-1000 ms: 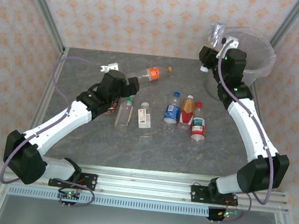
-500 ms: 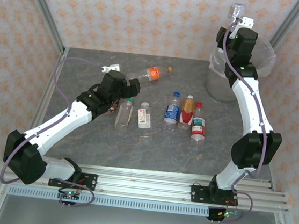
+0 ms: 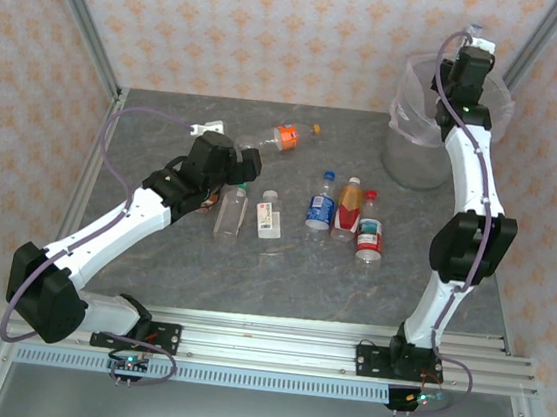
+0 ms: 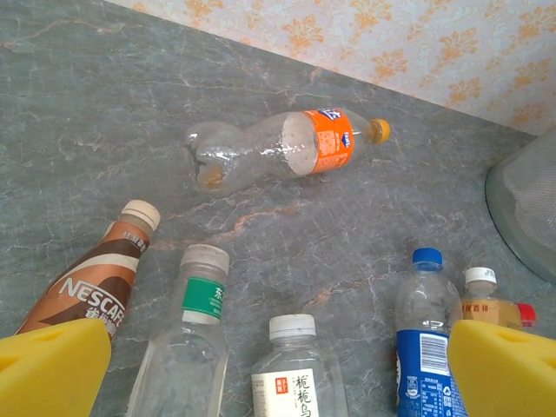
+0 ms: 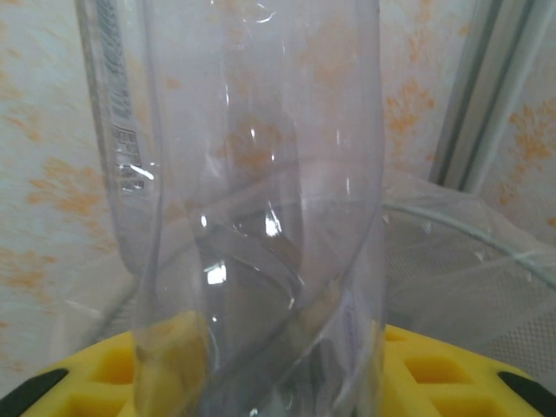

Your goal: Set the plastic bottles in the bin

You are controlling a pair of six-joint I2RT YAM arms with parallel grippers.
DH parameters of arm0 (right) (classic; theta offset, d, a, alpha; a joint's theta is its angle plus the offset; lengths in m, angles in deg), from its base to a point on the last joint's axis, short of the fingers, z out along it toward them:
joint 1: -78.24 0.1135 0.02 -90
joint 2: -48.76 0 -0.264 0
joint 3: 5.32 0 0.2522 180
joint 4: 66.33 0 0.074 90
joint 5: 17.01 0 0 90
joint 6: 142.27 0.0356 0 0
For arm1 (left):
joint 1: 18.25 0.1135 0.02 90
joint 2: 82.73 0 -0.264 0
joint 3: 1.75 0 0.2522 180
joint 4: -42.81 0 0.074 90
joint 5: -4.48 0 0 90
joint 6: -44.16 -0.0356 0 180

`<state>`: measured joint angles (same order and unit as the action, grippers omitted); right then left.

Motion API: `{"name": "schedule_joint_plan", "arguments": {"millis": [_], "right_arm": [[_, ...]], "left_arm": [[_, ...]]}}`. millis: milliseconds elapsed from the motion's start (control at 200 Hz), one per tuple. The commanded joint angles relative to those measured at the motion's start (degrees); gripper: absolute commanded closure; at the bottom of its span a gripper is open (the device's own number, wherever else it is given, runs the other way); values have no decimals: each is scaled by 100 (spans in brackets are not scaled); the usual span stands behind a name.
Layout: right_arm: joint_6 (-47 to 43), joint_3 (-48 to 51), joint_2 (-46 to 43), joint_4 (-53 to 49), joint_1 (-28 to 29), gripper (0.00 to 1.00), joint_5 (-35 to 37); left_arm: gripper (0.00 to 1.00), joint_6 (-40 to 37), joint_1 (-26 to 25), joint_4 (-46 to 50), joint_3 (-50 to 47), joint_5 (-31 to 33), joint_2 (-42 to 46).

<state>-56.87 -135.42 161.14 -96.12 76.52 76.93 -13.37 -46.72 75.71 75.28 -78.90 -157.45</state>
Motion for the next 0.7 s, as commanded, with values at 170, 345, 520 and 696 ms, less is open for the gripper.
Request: {"name": "schedule_joint_plan", "arguments": {"millis": [170,345,520,696], "right_arm": [[53,-1573,1048,-1608,-20,55,451],[185,-2790,1723,-2509,-20,48,569],[256,-4991,2810,-3814,-19,39,518],[249,-6367,3420,-4415,-16,26,413]], "left_arm": [[0,64,25,461,191,324,-7],[0,194,88,600,130,367,-40],[0,264,150,602,64,328,-26],[0,304,219,557,22,254,-30]]}}
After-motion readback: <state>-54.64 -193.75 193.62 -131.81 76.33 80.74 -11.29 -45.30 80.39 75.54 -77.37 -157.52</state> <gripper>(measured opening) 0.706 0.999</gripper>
